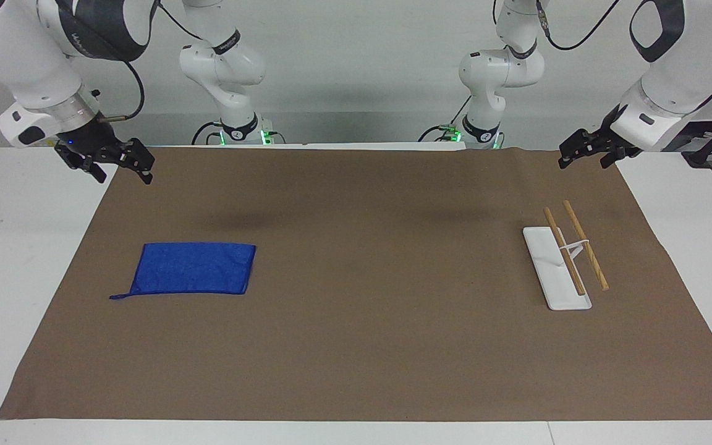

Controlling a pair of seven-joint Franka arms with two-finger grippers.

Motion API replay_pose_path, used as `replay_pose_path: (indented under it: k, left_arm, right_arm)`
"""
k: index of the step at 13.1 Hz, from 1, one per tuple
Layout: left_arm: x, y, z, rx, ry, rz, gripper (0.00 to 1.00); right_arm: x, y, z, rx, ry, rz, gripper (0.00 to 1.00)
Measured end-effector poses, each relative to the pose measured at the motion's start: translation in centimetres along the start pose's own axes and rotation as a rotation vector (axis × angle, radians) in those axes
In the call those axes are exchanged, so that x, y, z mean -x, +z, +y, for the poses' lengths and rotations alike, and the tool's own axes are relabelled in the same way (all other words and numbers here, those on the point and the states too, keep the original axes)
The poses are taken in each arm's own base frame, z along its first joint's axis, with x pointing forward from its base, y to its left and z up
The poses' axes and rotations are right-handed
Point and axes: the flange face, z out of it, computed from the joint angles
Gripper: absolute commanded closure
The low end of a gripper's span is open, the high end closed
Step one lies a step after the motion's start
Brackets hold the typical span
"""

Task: Right arm passes towel to left arm to hang

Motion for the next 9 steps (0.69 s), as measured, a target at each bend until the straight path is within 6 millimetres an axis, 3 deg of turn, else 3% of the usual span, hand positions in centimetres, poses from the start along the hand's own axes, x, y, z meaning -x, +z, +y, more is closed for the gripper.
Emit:
replay_pose_path:
  k: [6, 7, 9]
  left_arm:
    - [0.0, 0.0, 0.0, 0.0, 0.0, 0.0, 0.0]
    - [0.0, 0.0, 0.0, 0.0, 0.0, 0.0, 0.0]
    - [0.0, 0.0, 0.0, 0.0, 0.0, 0.0, 0.0]
  right_arm:
    - [0.0, 0.1, 0.0, 0.0, -0.003, 0.001, 0.0]
    - [-0.1, 0.5, 0.0, 0.0, -0.003, 0.006, 0.0]
    - [-0.7, 3.4, 0.3, 0.001, -0.003, 0.017, 0.0]
